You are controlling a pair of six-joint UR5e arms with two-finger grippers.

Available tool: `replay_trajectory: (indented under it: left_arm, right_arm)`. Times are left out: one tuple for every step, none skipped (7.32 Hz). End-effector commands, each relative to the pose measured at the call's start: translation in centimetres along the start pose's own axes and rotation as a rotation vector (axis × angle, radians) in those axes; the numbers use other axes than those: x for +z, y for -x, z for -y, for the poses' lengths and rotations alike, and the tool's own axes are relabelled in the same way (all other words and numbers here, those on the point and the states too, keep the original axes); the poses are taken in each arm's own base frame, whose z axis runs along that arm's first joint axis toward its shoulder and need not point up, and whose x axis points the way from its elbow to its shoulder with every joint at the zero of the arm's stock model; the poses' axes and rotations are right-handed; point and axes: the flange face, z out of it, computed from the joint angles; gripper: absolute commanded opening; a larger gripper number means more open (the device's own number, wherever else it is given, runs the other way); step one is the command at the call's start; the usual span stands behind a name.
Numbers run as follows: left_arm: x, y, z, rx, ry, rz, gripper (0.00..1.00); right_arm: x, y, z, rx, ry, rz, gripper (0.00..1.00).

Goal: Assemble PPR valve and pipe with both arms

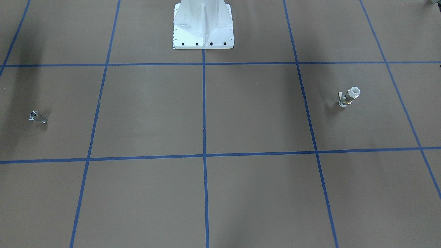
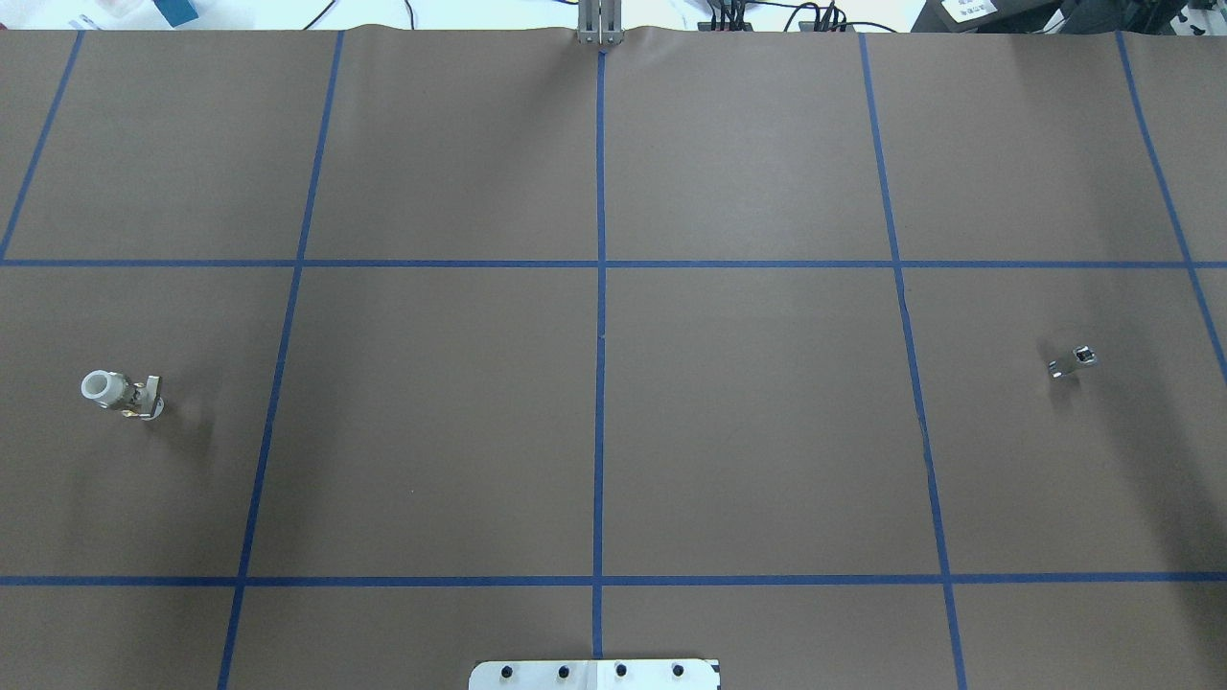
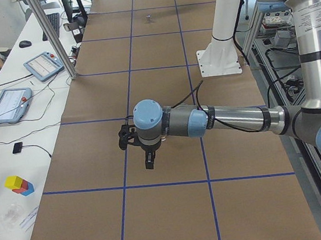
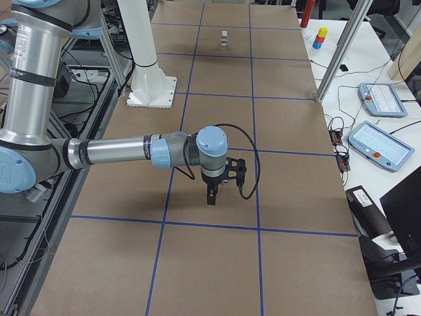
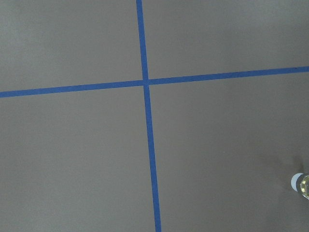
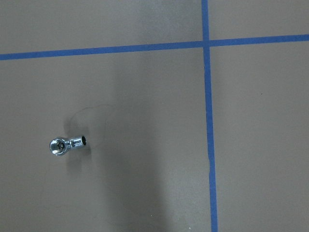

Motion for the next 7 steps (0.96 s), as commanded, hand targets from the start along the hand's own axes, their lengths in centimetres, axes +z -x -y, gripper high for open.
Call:
replay_trajectory:
  left_arm:
    - [-0.3,-0.3,0.1,0.008,-0.009,-0.001,1.0]
    - [-0.2,-0.4,0.2,0.018,-0.008,-0.001,1.0]
    - [-0.6,-1.0,0.7,-0.019,-0.016,-0.004,1.0]
    - [-1.2,-3.3,2.0,-0.092,-0.044,-0.009,0.99]
    - [0.6,-6.0,2.5,-0.064,-0.048,-0.02,0.99]
    - [2.7,-8.3,2.7,-0.057,-0.016,-0.035,0.99]
    - [5.3,-10.4,2.9,-0.031,0.013,0.02,0.99]
  right_arm:
    - [-0.2,0.6,0.3,-0.074,-0.045,0.034,1.0]
    - [0.3,0.1,0.4,-0.1,-0.069,0.033,1.0]
    - [0.6,0.0,0.5,-0.101,-0.069,0.031,1.0]
    - [0.9,0.1,0.5,-0.113,-0.065,0.015,1.0]
    - [1.6,0.6,0.5,-0.119,-0.049,0.013,1.0]
    - [1.8,0.8,0.5,-0.123,-0.045,0.012,1.0]
    - [2.0,0.6,0.6,-0.123,-0.046,-0.009,1.0]
